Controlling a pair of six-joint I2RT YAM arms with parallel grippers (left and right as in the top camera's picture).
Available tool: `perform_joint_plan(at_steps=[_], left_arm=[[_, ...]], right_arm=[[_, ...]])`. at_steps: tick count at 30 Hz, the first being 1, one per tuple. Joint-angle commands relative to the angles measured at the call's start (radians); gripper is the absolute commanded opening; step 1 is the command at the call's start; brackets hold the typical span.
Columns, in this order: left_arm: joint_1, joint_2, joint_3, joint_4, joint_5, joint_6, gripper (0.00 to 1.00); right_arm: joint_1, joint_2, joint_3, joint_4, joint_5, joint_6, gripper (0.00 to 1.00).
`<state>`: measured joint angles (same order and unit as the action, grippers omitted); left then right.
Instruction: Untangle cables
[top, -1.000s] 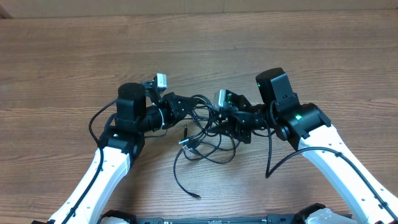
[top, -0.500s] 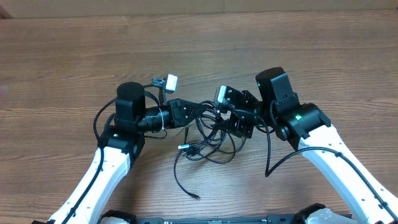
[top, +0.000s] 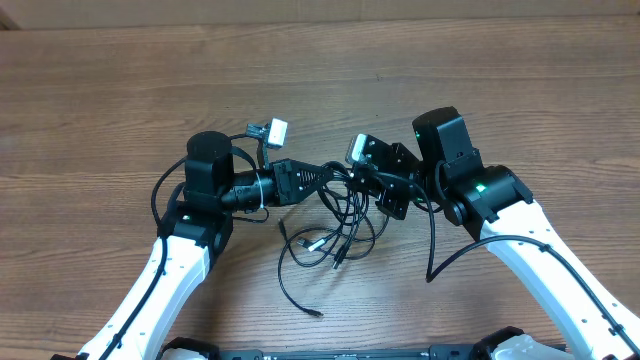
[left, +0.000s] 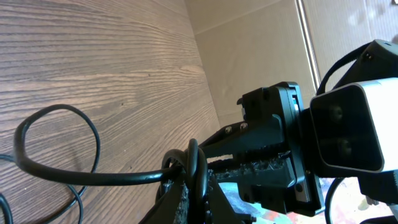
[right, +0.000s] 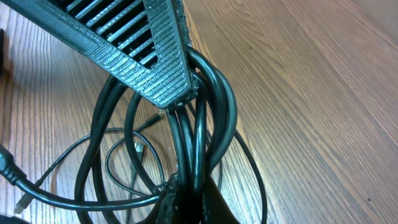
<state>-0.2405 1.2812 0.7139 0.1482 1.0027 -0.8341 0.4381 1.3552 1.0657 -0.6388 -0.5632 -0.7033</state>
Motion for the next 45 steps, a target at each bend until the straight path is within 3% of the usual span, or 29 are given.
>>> perform_joint_plan(at_steps=[1, 9, 19, 37, 43, 45], left_arm=[[0.004, 0.000, 0.007, 0.009, -0.012, 0.000, 0.04], [0.004, 0.000, 0.007, -0.014, -0.078, -0.008, 0.04], [0.004, 0.000, 0.007, -0.250, -0.414, -0.217, 0.04], [0.004, 0.001, 0.007, -0.257, -0.473, -0.247, 0.04], [0.004, 0.000, 0.007, -0.228, -0.357, -0.192, 0.04], [0.004, 0.000, 0.007, -0.207, -0.300, -0.161, 0.04]], right_arm=[[0.006, -0.001, 0.020, -0.002, -0.014, -0.019, 0.04], [0.006, -0.001, 0.020, -0.006, -0.031, 0.000, 0.04], [0.006, -0.001, 0.020, -0.022, -0.070, 0.026, 0.04], [0.006, -0.001, 0.020, -0.022, -0.156, 0.025, 0.04], [0.006, -0.001, 0.020, -0.022, -0.153, 0.025, 0.32], [0.006, -0.001, 0.020, -0.022, -0.153, 0.025, 0.36]])
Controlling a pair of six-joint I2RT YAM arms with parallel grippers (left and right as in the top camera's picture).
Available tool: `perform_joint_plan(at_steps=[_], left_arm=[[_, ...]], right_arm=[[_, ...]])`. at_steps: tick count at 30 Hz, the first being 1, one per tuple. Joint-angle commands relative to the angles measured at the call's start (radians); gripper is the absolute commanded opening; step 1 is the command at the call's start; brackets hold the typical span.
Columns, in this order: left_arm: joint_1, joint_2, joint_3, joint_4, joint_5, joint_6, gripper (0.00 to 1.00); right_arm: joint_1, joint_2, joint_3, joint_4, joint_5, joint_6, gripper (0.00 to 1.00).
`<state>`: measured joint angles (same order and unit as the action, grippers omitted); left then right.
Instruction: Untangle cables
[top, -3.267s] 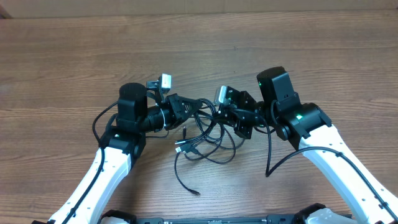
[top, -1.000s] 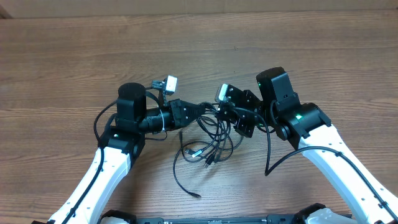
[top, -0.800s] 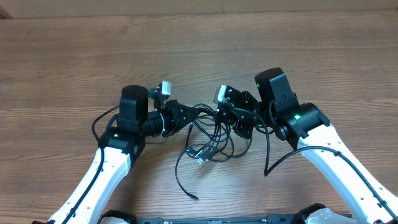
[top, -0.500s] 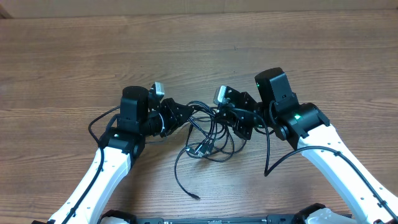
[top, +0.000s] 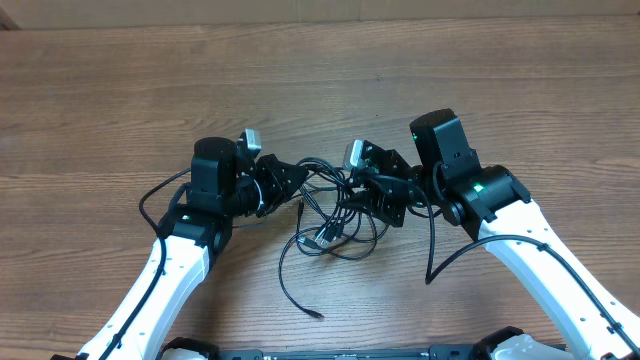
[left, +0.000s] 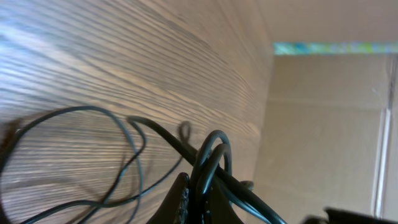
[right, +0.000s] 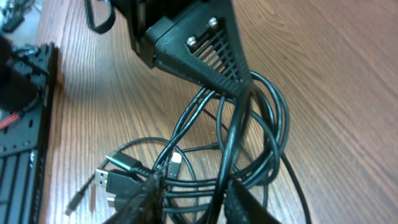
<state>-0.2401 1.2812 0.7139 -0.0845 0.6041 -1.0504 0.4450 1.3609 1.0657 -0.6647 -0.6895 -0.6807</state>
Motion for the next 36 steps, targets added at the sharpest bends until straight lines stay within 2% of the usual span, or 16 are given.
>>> perform_joint_plan(at_steps=[1, 9, 14, 21, 28, 32, 36], left_arm=[[0.004, 0.001, 0.007, 0.055, 0.156, 0.070, 0.04], [0.004, 0.000, 0.007, 0.096, 0.281, 0.099, 0.04], [0.004, 0.000, 0.007, 0.097, 0.333, 0.145, 0.04], [0.004, 0.000, 0.007, 0.097, 0.362, 0.147, 0.04], [0.004, 0.000, 0.007, 0.097, 0.381, 0.157, 0.04], [0.004, 0.000, 0.007, 0.097, 0.401, 0.158, 0.04], [0.004, 0.000, 0.007, 0.097, 0.410, 0.158, 0.04]], right_arm=[[-0.001, -0.006, 0.020, 0.004, -0.027, 0.003, 0.38], [-0.001, -0.006, 0.020, 0.004, 0.009, 0.002, 0.50], [-0.001, -0.006, 0.020, 0.005, 0.073, 0.002, 0.50], [-0.001, -0.006, 0.020, 0.009, 0.193, -0.001, 0.50], [-0.001, -0.006, 0.020, 0.043, 0.222, -0.001, 0.50], [-0.001, -0.006, 0.020, 0.066, 0.222, -0.001, 0.33], [-0.001, -0.006, 0.020, 0.073, 0.219, -0.001, 0.26]])
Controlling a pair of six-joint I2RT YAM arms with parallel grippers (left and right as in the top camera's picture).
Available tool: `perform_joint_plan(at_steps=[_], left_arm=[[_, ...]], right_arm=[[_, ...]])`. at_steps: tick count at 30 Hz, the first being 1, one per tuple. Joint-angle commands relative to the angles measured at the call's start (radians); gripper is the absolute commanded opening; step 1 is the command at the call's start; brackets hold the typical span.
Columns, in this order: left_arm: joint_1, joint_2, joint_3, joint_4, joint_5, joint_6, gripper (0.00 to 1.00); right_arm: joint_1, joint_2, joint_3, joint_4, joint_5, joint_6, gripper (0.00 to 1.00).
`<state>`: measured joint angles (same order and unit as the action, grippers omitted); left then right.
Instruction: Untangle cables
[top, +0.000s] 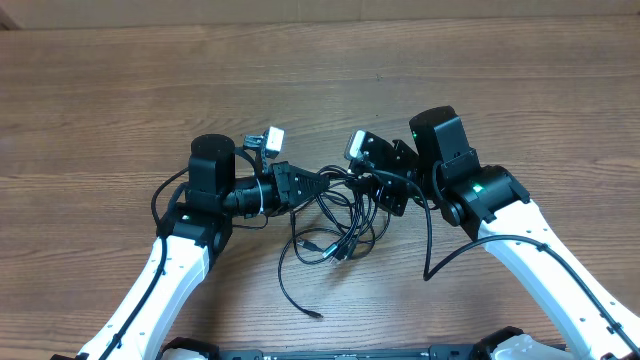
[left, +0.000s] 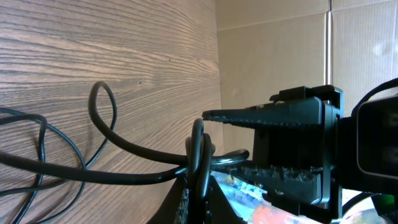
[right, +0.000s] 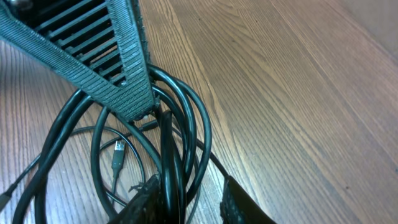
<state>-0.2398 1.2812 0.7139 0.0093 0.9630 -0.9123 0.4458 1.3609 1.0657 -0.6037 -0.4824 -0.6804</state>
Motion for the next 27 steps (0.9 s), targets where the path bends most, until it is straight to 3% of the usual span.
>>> perform_joint_plan(at_steps=[1, 8, 10, 27], left_arm=[[0.003, 0.000, 0.007, 0.003, 0.051, 0.019, 0.04], [0.003, 0.000, 0.007, 0.003, 0.052, 0.019, 0.04], [0.003, 0.000, 0.007, 0.003, 0.051, 0.019, 0.04], [0.003, 0.000, 0.007, -0.001, -0.057, 0.014, 0.05]], right_arm=[[-0.002, -0.006, 0.020, 0.012, 0.011, -0.001, 0.26], [-0.002, -0.005, 0.020, 0.011, 0.011, -0.001, 0.13], [-0.002, -0.002, 0.020, 0.011, 0.011, -0.001, 0.04], [-0.002, 0.004, 0.020, 0.014, -0.074, -0.001, 0.04]])
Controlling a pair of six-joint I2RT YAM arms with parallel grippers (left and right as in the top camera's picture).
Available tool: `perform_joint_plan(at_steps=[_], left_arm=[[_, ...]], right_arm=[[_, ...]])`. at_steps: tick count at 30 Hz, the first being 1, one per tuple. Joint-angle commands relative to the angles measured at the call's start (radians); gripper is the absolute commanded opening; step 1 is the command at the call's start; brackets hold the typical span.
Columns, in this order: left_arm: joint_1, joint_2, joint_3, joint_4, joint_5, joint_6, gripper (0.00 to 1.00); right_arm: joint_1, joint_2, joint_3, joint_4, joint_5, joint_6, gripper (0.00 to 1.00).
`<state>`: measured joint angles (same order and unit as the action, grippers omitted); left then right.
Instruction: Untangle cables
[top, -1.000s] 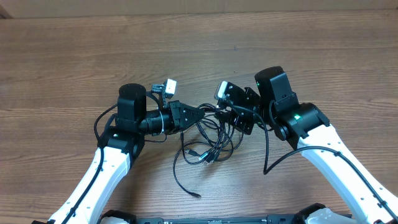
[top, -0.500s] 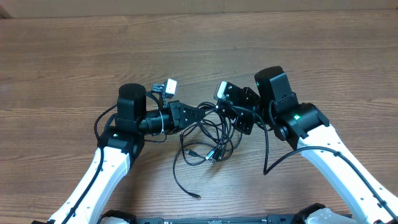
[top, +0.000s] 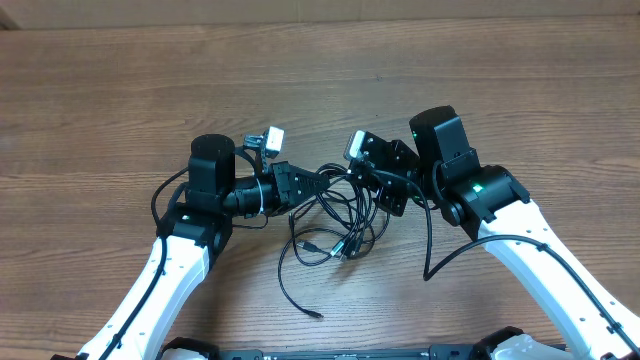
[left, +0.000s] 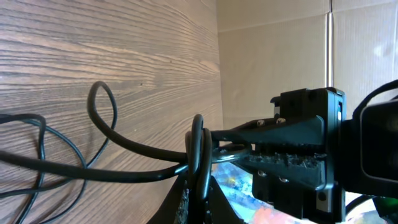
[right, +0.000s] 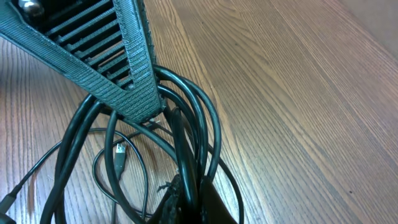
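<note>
A tangle of black cables (top: 335, 215) hangs and lies between the two arms at the table's middle. My left gripper (top: 318, 182) points right and is shut on thick black cable loops (left: 198, 146). My right gripper (top: 372, 183) points left and is shut on a bundle of black cable strands (right: 186, 162). The two grippers nearly meet tip to tip. In the right wrist view the left gripper's ribbed finger (right: 118, 74) crosses over the loops. Thin cable ends with small plugs (top: 335, 250) trail on the wood below.
One thin cable end (top: 300, 300) runs toward the near edge of the wooden table (top: 100, 90). Each arm's own black lead loops beside it, at the left (top: 160, 195) and at the right (top: 432, 250). A cardboard wall (left: 273, 43) stands beyond the table.
My right gripper's jaws stood apart around the cable strands and are now shut on them. The left gripper and the tangle have barely shifted.
At first both grippers were shut on cable loops, tip to tip. Then the left gripper sat further left and the right jaws stood apart, the tangle slack. Afterwards the left gripper was back near the right one, and now the right is shut again.
</note>
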<state>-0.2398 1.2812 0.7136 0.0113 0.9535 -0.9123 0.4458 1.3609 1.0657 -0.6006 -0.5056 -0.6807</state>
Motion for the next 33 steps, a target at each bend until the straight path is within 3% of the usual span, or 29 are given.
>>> perform_joint_plan(at_steps=[1, 10, 16, 33], left_arm=[[0.003, 0.000, 0.007, -0.003, -0.068, 0.014, 0.04], [0.004, 0.000, 0.007, -0.003, -0.225, -0.053, 0.10], [0.004, 0.000, 0.007, -0.003, -0.333, -0.118, 0.07], [0.003, 0.000, 0.007, -0.003, -0.358, -0.122, 0.04]], right_arm=[[-0.002, 0.003, 0.020, 0.012, -0.066, -0.001, 0.04], [-0.002, 0.003, 0.020, -0.009, -0.155, -0.001, 0.04], [-0.002, 0.003, 0.020, -0.082, -0.188, -0.001, 0.04], [-0.002, 0.003, 0.020, -0.136, -0.263, -0.001, 0.04]])
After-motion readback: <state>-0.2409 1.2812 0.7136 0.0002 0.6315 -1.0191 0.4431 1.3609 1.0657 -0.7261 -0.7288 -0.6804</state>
